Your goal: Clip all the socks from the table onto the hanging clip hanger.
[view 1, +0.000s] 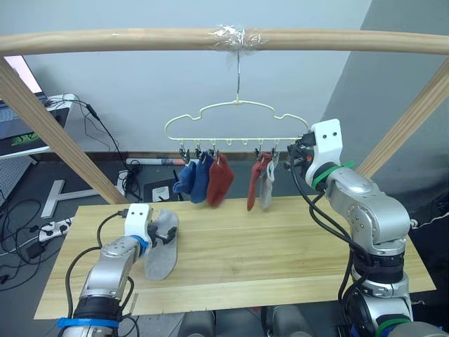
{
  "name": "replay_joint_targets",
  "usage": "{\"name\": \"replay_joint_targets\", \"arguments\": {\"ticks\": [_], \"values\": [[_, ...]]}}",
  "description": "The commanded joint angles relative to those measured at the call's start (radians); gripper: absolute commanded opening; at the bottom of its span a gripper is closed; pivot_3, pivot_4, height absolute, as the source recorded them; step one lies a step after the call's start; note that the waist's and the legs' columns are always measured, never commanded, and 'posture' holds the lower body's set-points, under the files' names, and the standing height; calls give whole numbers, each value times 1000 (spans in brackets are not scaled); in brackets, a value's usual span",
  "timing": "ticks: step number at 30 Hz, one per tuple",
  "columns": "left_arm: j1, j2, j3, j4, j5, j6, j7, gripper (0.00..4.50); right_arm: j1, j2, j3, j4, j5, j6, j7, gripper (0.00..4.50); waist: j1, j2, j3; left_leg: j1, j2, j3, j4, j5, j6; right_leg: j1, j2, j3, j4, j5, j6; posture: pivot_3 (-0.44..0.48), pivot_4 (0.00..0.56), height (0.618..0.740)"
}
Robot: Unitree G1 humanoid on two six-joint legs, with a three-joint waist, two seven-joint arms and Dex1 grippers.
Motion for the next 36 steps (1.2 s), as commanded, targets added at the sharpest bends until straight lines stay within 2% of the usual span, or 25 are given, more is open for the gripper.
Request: {"name": "replay_joint_targets", "arguments": {"ticks": [1,3,4,8,14,18,19,24,27,31,34,36], "values": [[-1,-5,3,13,-19,59,-16,4500,7,-5,-4,-20,6,6,-1,28,2,0,0,0,0,0,0,0,0,0,0,0,0,0,0,103,148,740],[10,7,-12,2,-16,68,-39,4500,9,-5,-4,-26,7,10,-3,28,2,0,0,0,0,0,0,0,0,0,0,0,0,0,0,100,145,740],[17,12,-17,-4,-16,65,-49,4103,10,-6,-5,-28,8,11,-3,0,2,0,0,0,0,0,0,0,0,0,0,0,0,0,0,100,145,740],[32,18,-22,-10,-12,34,-69,3046,15,-7,-7,-32,8,13,-3,0,4,0,0,1,0,0,0,0,0,0,0,0,0,0,0,100,141,740],[44,33,-111,-20,26,-75,-147,1287,17,-15,-12,-25,10,9,1,0,6,0,0,1,0,0,0,0,0,0,0,0,0,0,0,104,144,740],[20,-40,-134,-101,-52,-73,-215,158,9,-32,-33,-21,24,22,12,0,8,0,0,0,-1,1,0,0,0,0,-1,0,-1,0,0,103,144,740],[16,-55,-149,-125,-60,-53,-224,13,3,-41,-43,-21,29,28,15,0,9,0,0,-1,-1,0,0,0,0,1,-1,0,-1,0,0,103,144,740],[-16,-160,-213,-278,-185,87,-291,13,-62,-52,-128,-1,84,125,20,0,8,0,0,-2,-1,0,0,0,0,0,-1,0,-2,0,0,82,141,740],[-54,-226,-239,-362,-250,167,-284,13,-134,-42,-222,9,133,254,17,0,6,0,0,-2,-1,0,0,0,0,0,-1,0,-2,0,0,70,137,740],[-108,-268,-289,-399,-276,195,-294,13,-209,-52,-300,22,171,399,27,0,4,0,0,-1,-1,0,0,0,0,0,-1,0,-2,0,0,63,142,740],[-168,-357,-276,-397,-348,255,-267,13,-276,-41,-375,41,198,529,34,0,4,0,0,-2,-1,0,0,0,0,0,-1,0,-3,0,0,43,151,740],[-197,-393,-274,-391,-381,286,-264,13,-292,-45,-394,58,228,546,32,0,5,0,0,-3,-2,0,1,0,0,0,-1,0,-3,0,0,38,152,740]]}}
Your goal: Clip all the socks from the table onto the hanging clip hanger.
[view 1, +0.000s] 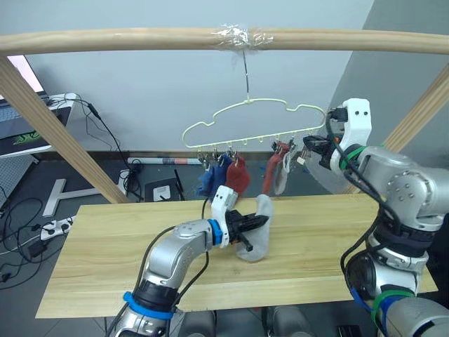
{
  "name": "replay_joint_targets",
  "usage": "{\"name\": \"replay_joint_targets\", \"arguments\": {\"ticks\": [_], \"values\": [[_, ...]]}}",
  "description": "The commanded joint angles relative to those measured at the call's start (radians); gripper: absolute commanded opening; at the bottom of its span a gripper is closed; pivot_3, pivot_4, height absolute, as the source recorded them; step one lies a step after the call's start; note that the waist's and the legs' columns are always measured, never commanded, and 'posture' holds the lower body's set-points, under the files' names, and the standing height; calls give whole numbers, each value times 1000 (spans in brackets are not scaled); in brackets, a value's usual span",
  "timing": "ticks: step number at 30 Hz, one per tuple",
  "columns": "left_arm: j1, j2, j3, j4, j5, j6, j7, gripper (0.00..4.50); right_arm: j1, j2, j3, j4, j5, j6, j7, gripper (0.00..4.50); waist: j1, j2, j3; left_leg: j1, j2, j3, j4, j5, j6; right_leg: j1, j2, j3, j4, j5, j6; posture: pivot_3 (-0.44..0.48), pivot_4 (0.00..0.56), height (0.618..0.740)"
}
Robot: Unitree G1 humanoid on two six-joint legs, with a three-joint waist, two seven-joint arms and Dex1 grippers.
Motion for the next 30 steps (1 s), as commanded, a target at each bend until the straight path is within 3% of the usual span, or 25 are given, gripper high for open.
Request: {"name": "replay_joint_targets", "arguments": {"ticks": [1,5,12,20,30], "values": [[-49,-57,4,-18,-76,46,7,13,-32,-3,-64,15,53,43,-12,0,-1,0,0,0,0,0,0,0,0,0,0,0,0,0,0,38,152,740],[-97,-129,13,26,-137,94,16,13,-60,14,-111,56,129,43,-71,0,-7,0,0,0,0,0,0,0,0,0,0,1,-1,0,0,31,159,740],[-161,-254,141,149,-245,178,112,13,-52,-1,-130,80,287,43,-183,0,-16,0,0,-2,0,0,0,0,1,0,0,0,-3,0,0,22,163,740],[-245,-289,204,249,-309,192,132,13,-33,-37,-132,105,493,43,-323,0,-24,1,0,-4,-1,0,0,0,1,0,0,0,-5,0,1,12,163,740],[-304,-297,207,321,-303,158,123,13,-9,-37,-139,127,724,43,-510,0,-29,1,0,-7,0,0,-1,0,1,-1,0,-1,-10,1,1,10,162,740]]}}
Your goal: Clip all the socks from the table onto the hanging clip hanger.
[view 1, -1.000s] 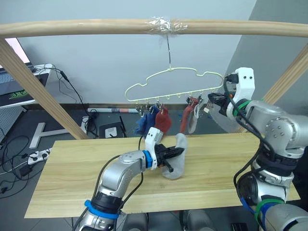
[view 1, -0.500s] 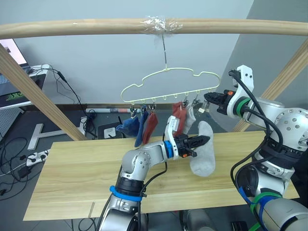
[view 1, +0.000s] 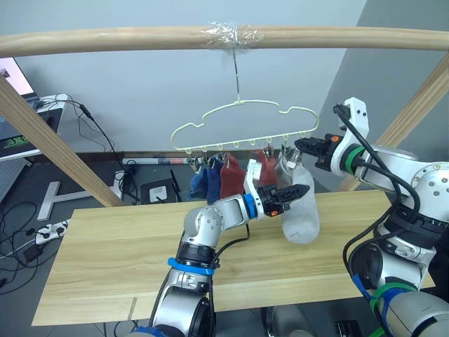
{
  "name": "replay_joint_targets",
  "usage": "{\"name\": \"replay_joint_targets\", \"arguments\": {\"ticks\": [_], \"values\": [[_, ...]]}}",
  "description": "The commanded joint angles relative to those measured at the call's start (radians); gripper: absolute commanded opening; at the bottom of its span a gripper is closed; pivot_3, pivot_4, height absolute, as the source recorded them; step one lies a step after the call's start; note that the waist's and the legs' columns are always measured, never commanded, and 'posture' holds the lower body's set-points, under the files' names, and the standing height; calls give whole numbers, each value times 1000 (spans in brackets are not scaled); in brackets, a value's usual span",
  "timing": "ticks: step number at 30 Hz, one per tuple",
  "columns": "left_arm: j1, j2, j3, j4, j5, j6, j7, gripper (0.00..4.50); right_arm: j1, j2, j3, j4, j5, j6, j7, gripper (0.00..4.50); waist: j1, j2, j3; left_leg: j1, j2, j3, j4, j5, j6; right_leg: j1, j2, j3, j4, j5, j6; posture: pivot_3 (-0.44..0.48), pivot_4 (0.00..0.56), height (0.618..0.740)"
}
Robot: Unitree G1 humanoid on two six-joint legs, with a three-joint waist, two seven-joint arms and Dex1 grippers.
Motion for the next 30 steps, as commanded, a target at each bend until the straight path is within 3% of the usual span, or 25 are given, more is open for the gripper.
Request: {"name": "replay_joint_targets", "arguments": {"ticks": [1,10,14,24,30], "values": [[-38,-24,3,-3,-13,-34,-5,13,-2,-17,-14,-8,93,8,-63,0,0,0,0,0,0,0,0,0,0,0,0,0,0,0,0,10,162,740],[-64,-12,20,-13,-36,-39,-20,13,8,-45,-2,18,199,8,-149,0,1,0,0,-1,0,0,0,0,0,0,0,0,0,0,0,17,159,740],[-50,-15,9,-41,-42,-24,-17,0,-4,-27,-24,26,234,7,-167,1045,1,0,0,-2,0,0,0,0,0,-1,0,-1,-1,0,0,21,156,740],[-33,-17,-35,-69,-16,-57,0,0,21,-138,-15,-13,318,-43,-131,4434,4,0,0,-2,0,0,1,0,0,-1,0,-1,-1,0,0,27,140,740],[0,-7,-65,-67,-3,-67,-3,1578,129,-236,16,-112,384,-123,-97,4500,3,1,0,-3,0,1,0,0,0,-1,0,-1,-1,0,0,17,132,740]]}}
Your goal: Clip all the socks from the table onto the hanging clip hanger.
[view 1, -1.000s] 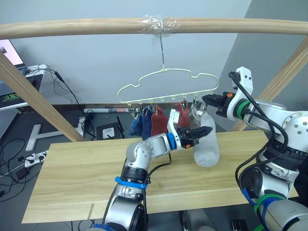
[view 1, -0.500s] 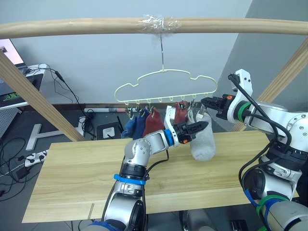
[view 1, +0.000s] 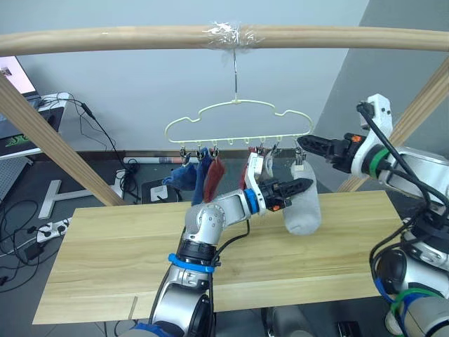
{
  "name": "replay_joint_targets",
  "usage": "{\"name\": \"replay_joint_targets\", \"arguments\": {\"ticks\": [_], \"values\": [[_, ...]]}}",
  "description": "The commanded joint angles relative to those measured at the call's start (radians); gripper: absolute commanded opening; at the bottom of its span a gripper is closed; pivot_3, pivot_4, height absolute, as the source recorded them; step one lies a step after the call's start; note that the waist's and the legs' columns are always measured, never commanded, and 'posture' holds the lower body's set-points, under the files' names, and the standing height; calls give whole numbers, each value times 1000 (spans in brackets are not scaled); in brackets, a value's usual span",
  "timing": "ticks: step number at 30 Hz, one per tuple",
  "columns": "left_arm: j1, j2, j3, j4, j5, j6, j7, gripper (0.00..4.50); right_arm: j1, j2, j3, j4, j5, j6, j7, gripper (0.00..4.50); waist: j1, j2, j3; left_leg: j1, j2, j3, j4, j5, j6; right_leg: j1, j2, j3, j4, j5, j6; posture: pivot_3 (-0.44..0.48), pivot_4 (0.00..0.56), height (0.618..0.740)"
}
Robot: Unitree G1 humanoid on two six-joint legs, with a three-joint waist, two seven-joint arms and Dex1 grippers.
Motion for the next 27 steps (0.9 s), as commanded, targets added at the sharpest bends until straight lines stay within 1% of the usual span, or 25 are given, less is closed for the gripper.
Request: {"name": "replay_joint_targets", "arguments": {"ticks": [1,4,5,8,10,12,13,15,17,18,19,22,23,24,27], "values": [[15,-5,-17,-27,0,-5,-3,1828,50,-46,11,-90,61,-65,23,4500,0,0,0,0,0,0,0,0,0,0,0,0,0,0,0,13,129,740],[59,59,-40,-35,35,-14,-22,2708,168,-100,27,-194,51,-115,67,4500,0,1,-1,0,0,0,0,0,0,0,0,0,0,0,0,20,119,740],[82,105,-59,-48,53,-25,-49,2986,212,-114,33,-230,41,-134,83,4500,-2,1,-1,0,0,0,0,0,0,0,0,0,0,0,0,21,117,740],[152,281,-99,-110,107,-62,-138,3869,365,-156,31,-327,33,-195,149,4500,-8,3,-2,1,1,1,0,0,0,-1,1,1,1,0,0,29,110,740],[192,412,-107,-148,163,-143,-203,4468,475,-186,20,-385,5,-237,211,4500,-5,3,-2,2,2,1,-1,0,0,-1,2,1,2,0,0,41,109,740],[222,526,-80,-175,199,-231,-262,4468,577,-224,17,-446,-48,-283,288,4500,-1,4,-2,2,3,0,-1,0,0,-1,3,1,2,0,0,55,107,740],[231,586,-43,-180,216,-274,-276,4468,638,-257,21,-485,-98,-312,351,4500,2,4,-2,2,3,1,0,0,0,-1,3,1,2,0,0,66,105,740],[246,671,4,-180,242,-342,-301,4468,728,-306,32,-532,-192,-376,446,4500,6,4,-3,2,2,1,1,0,-1,0,2,1,1,1,1,66,105,740],[267,752,41,-131,313,-467,-305,4468,811,-342,40,-560,-294,-462,545,4500,12,3,-3,2,2,1,2,0,-1,1,2,2,0,1,2,80,106,740],[276,782,60,-101,346,-522,-299,4468,848,-355,42,-570,-341,-504,593,4500,13,3,-3,3,2,2,2,0,-1,2,2,3,0,1,2,91,103,740],[280,814,89,-67,352,-564,-317,4468,883,-356,36,-573,-383,-553,640,4500,16,2,-4,4,2,3,2,0,0,2,2,3,-1,1,2,99,101,740],[261,908,140,3,395,-654,-337,4468,990,-349,3,-561,-525,-718,778,4500,22,0,-5,4,3,3,2,0,0,2,2,3,0,1,2,117,101,740],[248,929,154,24,402,-678,-342,4468,1020,-346,-12,-556,-554,-763,825,4500,24,0,-5,4,3,3,2,0,0,2,3,3,0,1,2,117,101,740],[230,949,167,40,402,-695,-354,4468,1040,-339,-34,-546,-573,-805,866,4500,28,0,-5,4,3,3,2,0,0,2,3,3,0,1,2,144,95,740],[189,1004,202,96,389,-734,-410,4468,1064,-340,-100,-514,-602,-872,948,4500,39,-4,-7,4,3,3,2,0,0,2,2,3,0,1,2,149,92,740]]}}
